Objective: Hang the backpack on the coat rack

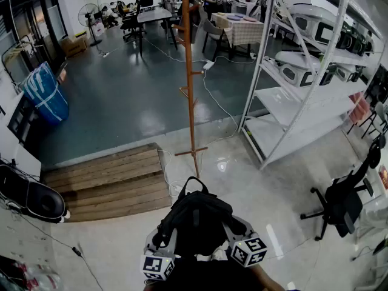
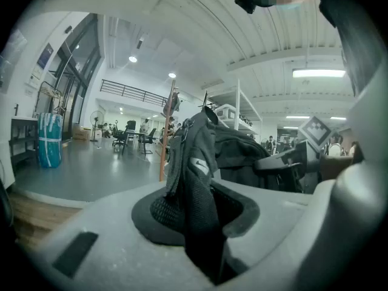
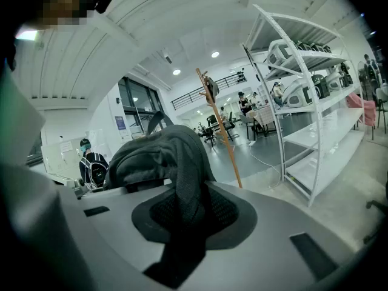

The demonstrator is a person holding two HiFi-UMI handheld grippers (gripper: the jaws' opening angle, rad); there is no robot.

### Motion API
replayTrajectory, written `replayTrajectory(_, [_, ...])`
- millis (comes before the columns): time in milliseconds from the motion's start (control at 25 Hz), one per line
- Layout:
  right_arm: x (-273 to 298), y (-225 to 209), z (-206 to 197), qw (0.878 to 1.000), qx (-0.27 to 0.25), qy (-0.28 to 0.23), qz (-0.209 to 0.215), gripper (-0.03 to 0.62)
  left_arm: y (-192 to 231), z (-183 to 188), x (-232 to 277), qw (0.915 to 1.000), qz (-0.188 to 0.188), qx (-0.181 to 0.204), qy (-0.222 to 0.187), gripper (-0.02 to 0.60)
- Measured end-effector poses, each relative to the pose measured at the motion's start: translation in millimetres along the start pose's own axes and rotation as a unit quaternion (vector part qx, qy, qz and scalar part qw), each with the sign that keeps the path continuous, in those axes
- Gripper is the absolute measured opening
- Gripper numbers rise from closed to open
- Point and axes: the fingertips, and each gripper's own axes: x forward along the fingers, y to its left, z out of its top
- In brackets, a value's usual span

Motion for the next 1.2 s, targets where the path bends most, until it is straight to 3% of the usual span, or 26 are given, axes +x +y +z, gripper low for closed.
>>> replayTrajectory(640, [20, 16, 7, 1.000, 0.001, -0.003, 0.000, 0.084, 25, 3, 3, 0.9999, -0.005, -0.012, -0.003, 0.110])
replayTrajectory(1200, [66, 55, 4, 1.000, 0.004, -0.009, -0.026, 0.084, 85, 5, 5, 0.9991, -0.038, -0.021, 0.002, 0.110])
